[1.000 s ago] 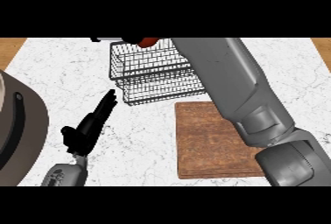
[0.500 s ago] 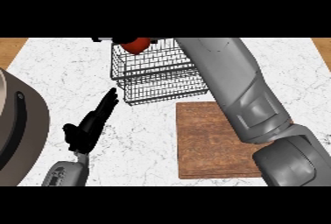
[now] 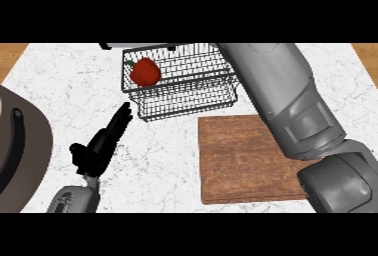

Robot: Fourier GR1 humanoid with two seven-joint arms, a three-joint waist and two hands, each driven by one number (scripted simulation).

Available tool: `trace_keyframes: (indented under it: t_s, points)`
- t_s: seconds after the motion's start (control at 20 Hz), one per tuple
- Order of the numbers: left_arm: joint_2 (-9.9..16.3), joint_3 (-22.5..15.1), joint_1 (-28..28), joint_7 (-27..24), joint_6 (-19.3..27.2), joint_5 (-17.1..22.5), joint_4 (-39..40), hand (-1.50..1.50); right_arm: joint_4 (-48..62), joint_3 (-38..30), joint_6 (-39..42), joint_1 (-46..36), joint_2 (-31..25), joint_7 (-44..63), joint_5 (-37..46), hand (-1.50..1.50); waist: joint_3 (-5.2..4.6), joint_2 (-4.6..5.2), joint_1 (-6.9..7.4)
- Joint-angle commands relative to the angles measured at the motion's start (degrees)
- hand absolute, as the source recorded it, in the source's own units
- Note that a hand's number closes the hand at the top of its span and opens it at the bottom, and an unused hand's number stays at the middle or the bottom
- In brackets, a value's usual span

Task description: Pick the bell pepper from the cutting board and place it in the tiered basket

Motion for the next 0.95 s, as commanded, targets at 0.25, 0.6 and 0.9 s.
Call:
trace_keyframes:
  t_s: [0.25,0.6,0.9]
  points:
    - [-0.25,0.35,0.53,-1.18,0.14,-0.15,1.34,0.00,-3.85,-3.35,-11.43,4.03,-14.38,-4.90,2.51,-1.50,0.05,-0.05,-1.09]
    - [0.27,0.59,4.13,-1.77,-0.29,0.34,-1.50,0.00,-8.49,-11.37,-1.10,14.12,-25.90,-11.89,-5.58,-1.50,0.12,-0.32,-1.28]
    - [-1.16,-0.28,1.55,1.44,1.80,-0.83,-3.38,0.00,-7.00,-14.71,12.88,21.14,-36.38,-16.18,-9.38,-1.50,0.12,-0.10,-1.02]
